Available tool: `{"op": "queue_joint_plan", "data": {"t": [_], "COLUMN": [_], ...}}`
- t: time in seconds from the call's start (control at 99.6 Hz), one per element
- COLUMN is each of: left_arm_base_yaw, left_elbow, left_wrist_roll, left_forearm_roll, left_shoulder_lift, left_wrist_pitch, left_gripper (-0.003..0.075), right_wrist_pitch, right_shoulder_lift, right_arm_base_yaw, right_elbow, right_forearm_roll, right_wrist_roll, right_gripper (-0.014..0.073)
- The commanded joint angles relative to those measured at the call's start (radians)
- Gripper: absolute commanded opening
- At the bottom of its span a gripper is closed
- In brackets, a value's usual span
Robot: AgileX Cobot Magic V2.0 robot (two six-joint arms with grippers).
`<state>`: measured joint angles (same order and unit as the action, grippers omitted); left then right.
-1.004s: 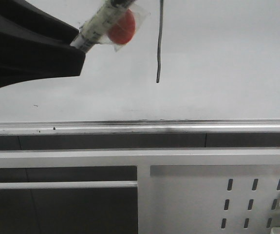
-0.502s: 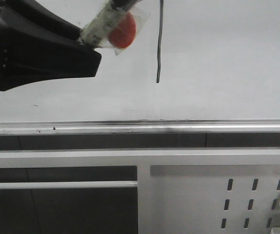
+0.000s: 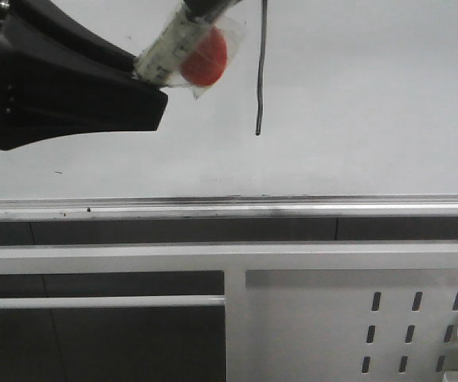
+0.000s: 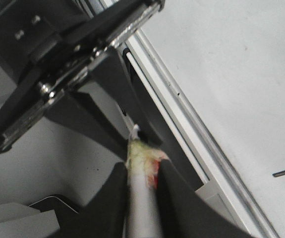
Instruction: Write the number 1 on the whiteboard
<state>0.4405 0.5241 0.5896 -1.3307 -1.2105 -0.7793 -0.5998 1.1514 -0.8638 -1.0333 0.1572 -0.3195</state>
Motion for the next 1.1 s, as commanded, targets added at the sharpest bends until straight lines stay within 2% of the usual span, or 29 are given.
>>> {"op": "queue_joint_plan", "data": {"t": [0.0, 0.02, 0.03, 0.06, 0.11, 0.161, 0.221, 0.331, 0.402, 0.452, 0.502, 0.532, 0.793, 0.833, 0.843, 1.094], "left_arm_base_yaw": [0.008, 0.008, 0.008, 0.008, 0.008, 0.008, 0.008, 0.008, 0.011, 0.020, 0.036, 0.052, 0.231, 0.257, 0.289, 0.345], "left_elbow": [0.029, 0.029, 0.029, 0.029, 0.026, 0.015, -0.006, -0.059, -0.103, -0.139, -0.168, -0.182, -0.215, -0.215, -0.215, -0.221], "left_wrist_roll": [0.028, 0.028, 0.028, 0.028, 0.030, 0.030, 0.030, 0.023, -0.016, -0.048, -0.109, -0.143, -0.399, -0.426, -0.450, -0.452], "left_forearm_roll": [0.060, 0.060, 0.060, 0.063, 0.087, 0.122, 0.199, 0.394, 0.552, 0.694, 0.807, 0.870, 1.293, 1.355, 1.419, 1.509], "left_shoulder_lift": [0.017, 0.017, 0.017, 0.017, 0.017, 0.017, 0.017, 0.017, 0.017, 0.015, 0.012, 0.010, -0.065, -0.088, -0.128, -0.268], "left_wrist_pitch": [-0.063, -0.060, -0.060, -0.051, -0.046, -0.046, -0.044, -0.036, -0.034, -0.041, -0.046, -0.050, -0.165, -0.194, -0.256, -0.498], "left_gripper": [-0.0020, -0.0020, -0.0020, -0.0020, -0.0020, -0.0020, -0.0020, -0.0020, -0.0020, -0.0020, -0.0020, -0.0020, -0.0020, -0.0020, -0.0020, -0.0020], "right_wrist_pitch": [0.051, 0.046, 0.046, 0.038, 0.016, -0.018, -0.060, -0.142, -0.204, -0.281, -0.357, -0.394, -0.417, -0.417, -0.420, -0.440], "right_shoulder_lift": [-0.016, -0.016, -0.016, -0.020, -0.027, -0.036, -0.054, -0.101, -0.130, -0.146, -0.150, -0.157, -0.158, -0.158, -0.158, -0.158], "right_arm_base_yaw": [0.000, 0.000, 0.000, 0.000, 0.000, 0.000, 0.008, 0.042, 0.068, 0.079, 0.080, 0.080, 0.080, 0.080, 0.080, 0.080], "right_elbow": [-0.045, -0.051, -0.054, -0.064, -0.092, -0.120, -0.146, -0.166, -0.166, -0.166, -0.166, -0.166, -0.164, -0.164, -0.164, -0.164], "right_forearm_roll": [-0.006, -0.006, -0.006, -0.006, -0.024, -0.038, -0.057, -0.072, -0.075, -0.082, -0.095, -0.099, -0.097, -0.097, -0.097, -0.097], "right_wrist_roll": [-0.003, -0.003, -0.003, -0.003, -0.003, -0.003, -0.001, 0.012, 0.062, 0.062, 0.062, 0.065, 0.070, 0.070, 0.070, 0.070], "right_gripper": [0.0253, 0.0352, 0.0352, 0.0468, 0.0586, 0.0633, 0.0625, 0.0557, 0.0451, 0.0286, 0.0015, -0.0072, -0.0059, -0.0059, -0.0059, -0.0059]}}
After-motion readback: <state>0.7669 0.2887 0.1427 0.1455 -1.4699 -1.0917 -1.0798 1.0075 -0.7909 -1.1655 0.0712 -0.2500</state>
